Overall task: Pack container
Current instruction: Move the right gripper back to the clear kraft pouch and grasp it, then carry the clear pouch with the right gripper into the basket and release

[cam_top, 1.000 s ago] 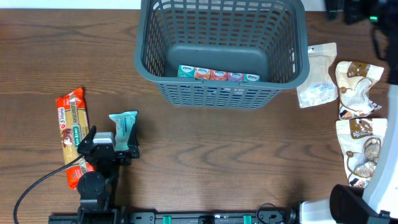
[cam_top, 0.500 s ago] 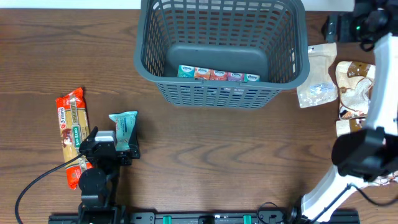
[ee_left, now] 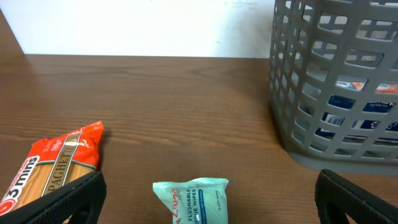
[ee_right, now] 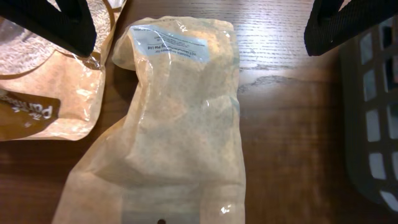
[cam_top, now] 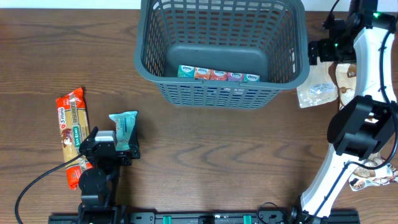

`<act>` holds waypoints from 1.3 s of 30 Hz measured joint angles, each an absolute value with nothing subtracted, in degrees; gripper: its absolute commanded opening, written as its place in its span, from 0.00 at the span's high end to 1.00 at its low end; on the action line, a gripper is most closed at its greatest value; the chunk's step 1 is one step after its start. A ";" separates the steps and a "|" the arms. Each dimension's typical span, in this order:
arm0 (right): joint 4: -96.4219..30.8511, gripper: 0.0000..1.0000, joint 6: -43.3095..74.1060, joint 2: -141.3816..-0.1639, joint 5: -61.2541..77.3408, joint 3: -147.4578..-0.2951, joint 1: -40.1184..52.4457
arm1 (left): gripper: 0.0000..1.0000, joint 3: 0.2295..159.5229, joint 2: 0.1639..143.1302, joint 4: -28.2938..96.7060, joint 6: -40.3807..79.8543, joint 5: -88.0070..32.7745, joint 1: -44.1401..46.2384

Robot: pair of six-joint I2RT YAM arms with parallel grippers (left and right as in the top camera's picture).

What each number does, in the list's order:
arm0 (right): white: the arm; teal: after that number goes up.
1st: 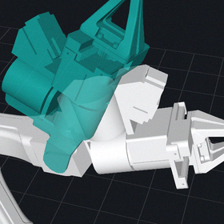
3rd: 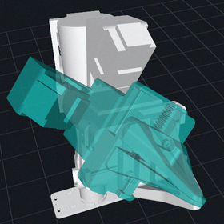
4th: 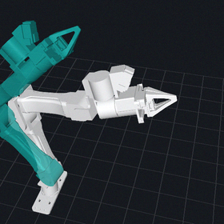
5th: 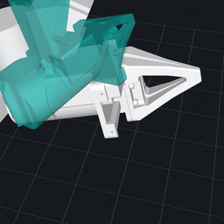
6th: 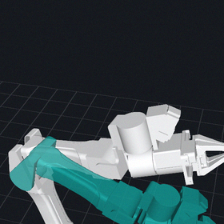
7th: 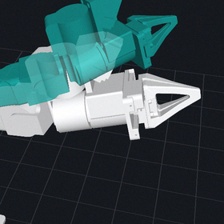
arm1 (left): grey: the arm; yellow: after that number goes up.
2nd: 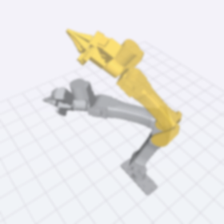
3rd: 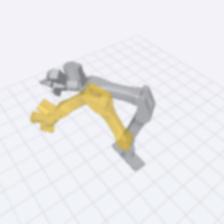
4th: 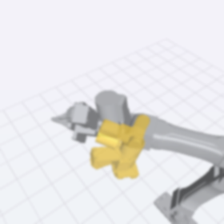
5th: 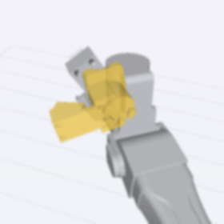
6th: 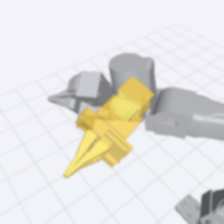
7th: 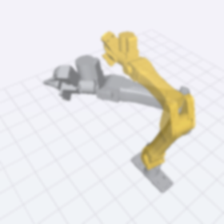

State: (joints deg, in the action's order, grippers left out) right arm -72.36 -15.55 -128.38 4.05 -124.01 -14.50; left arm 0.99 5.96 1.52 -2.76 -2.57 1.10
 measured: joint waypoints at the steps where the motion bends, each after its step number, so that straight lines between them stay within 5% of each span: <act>1: -72.44 0.01 -15.79 -128.60 4.05 -124.01 -14.50 | 0.01 0.99 5.96 1.52 -2.76 -2.57 1.10; 39: -72.40 0.01 -17.41 -140.38 -1.13 -124.01 -16.23 | 0.01 0.99 5.96 1.52 -2.76 -2.57 1.10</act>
State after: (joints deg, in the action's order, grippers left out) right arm -72.40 -17.41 -140.38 -1.13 -124.01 -16.23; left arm 0.99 5.96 1.52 -2.76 -2.57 1.10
